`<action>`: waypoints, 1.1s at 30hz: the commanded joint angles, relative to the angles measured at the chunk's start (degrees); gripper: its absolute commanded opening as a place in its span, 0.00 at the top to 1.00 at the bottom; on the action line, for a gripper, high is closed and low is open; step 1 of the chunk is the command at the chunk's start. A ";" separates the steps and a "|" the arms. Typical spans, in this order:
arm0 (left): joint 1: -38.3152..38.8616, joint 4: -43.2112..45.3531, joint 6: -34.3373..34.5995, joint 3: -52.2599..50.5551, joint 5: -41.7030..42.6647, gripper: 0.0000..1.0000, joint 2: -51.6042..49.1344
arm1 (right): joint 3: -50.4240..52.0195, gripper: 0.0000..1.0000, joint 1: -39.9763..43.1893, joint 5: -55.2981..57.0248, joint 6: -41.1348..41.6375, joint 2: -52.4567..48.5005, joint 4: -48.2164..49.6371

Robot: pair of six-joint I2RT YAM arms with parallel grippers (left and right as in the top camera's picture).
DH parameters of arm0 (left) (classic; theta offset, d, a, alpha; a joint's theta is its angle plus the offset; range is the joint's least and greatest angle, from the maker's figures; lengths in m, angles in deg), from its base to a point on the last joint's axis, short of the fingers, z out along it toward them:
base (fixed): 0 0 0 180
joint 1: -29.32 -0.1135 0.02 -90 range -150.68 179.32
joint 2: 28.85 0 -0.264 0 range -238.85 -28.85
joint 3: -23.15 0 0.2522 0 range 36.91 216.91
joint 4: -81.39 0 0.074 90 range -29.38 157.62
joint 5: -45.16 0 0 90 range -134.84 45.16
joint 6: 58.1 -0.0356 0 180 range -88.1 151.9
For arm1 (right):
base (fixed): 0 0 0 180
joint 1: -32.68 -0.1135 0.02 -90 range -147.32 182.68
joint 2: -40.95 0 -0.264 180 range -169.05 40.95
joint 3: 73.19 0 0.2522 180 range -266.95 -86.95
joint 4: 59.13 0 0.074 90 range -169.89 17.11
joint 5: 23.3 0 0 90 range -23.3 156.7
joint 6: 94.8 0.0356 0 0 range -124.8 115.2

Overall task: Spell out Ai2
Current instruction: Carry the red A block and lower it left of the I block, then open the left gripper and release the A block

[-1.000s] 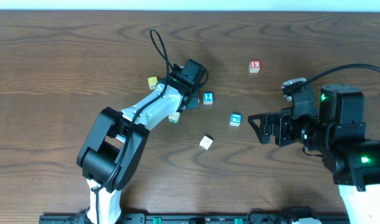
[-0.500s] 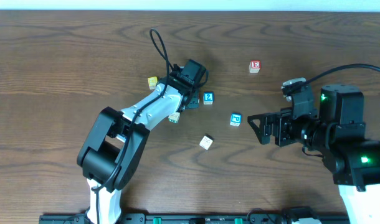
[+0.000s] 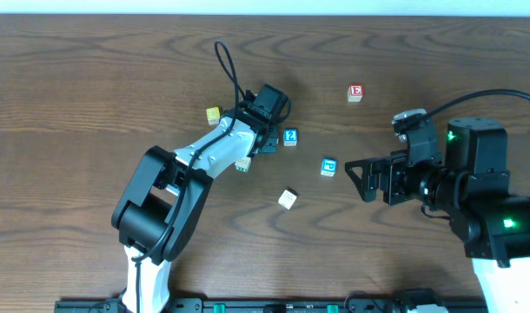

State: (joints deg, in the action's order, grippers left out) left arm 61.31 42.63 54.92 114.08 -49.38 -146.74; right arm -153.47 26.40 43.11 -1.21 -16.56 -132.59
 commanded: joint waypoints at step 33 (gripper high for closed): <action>-0.13 -6.03 -1.92 -0.17 3.69 0.57 -0.83 | -0.17 0.01 0.24 -1.11 0.20 0.15 0.31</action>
State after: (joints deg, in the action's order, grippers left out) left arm 61.29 38.50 53.48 114.23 -48.22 -146.69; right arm -153.47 26.40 43.07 -1.18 -16.56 -132.24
